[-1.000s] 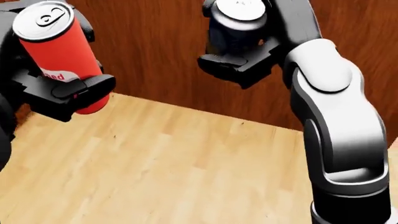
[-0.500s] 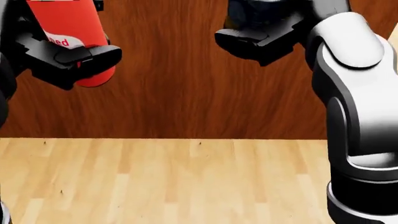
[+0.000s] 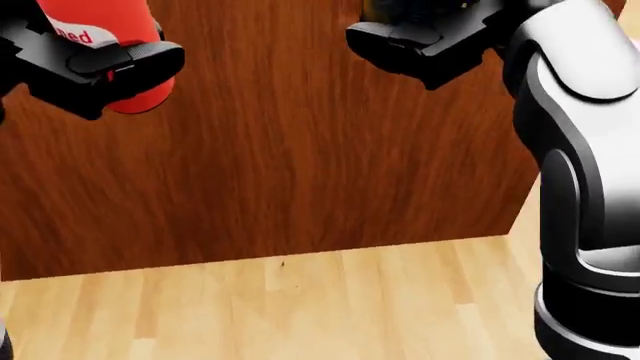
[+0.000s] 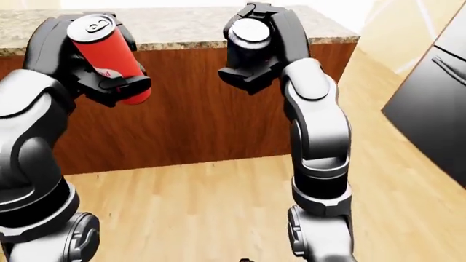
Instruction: Move the drinks to the dining counter.
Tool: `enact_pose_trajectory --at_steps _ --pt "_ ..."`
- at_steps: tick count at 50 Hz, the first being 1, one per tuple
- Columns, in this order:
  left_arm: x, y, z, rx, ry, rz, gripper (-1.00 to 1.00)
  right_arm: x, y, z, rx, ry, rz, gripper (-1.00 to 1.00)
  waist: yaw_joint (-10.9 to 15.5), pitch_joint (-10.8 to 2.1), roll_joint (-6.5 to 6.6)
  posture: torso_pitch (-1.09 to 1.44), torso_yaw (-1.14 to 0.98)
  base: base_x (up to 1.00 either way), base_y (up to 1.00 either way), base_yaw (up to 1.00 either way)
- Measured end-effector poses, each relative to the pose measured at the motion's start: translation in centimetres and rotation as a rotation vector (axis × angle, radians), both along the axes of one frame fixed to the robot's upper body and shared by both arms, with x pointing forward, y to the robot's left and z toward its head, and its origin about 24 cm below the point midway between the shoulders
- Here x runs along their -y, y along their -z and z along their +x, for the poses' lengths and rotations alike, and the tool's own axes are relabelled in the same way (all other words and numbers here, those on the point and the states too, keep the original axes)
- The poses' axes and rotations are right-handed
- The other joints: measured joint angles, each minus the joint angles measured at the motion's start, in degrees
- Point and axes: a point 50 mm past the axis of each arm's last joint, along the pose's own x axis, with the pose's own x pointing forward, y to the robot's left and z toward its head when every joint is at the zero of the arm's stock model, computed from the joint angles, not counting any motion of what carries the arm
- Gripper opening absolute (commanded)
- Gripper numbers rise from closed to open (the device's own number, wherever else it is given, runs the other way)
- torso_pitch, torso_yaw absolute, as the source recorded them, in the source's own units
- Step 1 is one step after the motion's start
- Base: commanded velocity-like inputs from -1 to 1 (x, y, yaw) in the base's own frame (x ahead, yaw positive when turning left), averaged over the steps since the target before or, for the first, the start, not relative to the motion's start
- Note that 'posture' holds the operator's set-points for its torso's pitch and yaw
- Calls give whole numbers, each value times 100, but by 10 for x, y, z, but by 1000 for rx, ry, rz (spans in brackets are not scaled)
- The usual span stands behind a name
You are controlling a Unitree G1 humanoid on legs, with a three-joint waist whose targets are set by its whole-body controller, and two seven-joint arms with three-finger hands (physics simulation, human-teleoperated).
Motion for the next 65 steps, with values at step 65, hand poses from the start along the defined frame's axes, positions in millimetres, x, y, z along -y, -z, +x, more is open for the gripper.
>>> enact_pose_trajectory --at_steps 65 --pt "5 -10 -7 40 47 13 -100 3 -11 -7 75 21 -12 -100 104 -229 98 0 0 28 -1 8"
